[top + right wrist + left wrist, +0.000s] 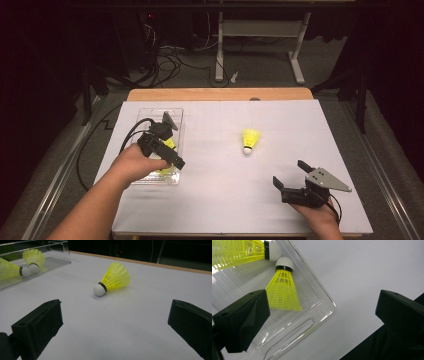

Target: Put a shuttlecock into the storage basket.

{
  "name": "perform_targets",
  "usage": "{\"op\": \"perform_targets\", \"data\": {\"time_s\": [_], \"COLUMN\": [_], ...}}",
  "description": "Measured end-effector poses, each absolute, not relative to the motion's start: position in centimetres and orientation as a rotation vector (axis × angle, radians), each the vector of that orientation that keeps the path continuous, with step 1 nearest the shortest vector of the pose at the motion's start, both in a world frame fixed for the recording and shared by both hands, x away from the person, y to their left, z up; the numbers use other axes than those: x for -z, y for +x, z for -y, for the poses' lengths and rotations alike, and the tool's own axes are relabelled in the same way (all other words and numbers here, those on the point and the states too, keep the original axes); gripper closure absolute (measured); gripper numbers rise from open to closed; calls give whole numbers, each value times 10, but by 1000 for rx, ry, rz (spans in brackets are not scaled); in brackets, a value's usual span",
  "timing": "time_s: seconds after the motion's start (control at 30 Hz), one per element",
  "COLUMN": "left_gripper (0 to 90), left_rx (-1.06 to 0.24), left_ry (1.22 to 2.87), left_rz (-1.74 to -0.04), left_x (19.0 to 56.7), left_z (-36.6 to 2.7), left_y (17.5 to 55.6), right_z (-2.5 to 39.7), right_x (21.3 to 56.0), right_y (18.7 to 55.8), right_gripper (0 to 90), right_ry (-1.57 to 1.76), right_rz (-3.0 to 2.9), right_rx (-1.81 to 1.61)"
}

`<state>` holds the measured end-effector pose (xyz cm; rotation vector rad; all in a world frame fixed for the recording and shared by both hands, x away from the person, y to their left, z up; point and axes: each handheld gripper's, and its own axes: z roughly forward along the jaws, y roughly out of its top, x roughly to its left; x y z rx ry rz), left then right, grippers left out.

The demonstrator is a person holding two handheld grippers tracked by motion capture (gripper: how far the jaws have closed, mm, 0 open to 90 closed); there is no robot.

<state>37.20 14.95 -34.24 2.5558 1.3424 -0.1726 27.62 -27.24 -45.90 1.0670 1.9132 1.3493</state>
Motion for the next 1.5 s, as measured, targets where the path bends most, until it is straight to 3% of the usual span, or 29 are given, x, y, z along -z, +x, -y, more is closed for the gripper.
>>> {"op": "perform_targets", "data": {"time_s": [0.83, 1.5], "left_gripper": [8, 8], "left_rx": [151, 175], "left_ry": [2576, 2594], "left_rz": [-1307, -1271], "left_x": [337, 343], "left_z": [-130, -122], "left_y": [372, 372], "right_z": [271, 239], "right_x": [460, 452], "right_y": [273, 290], "right_gripper": [3, 3], "right_ry": [1083, 1133], "right_rz": [-1910, -1936], "right_rx": [-1343, -1248]}}
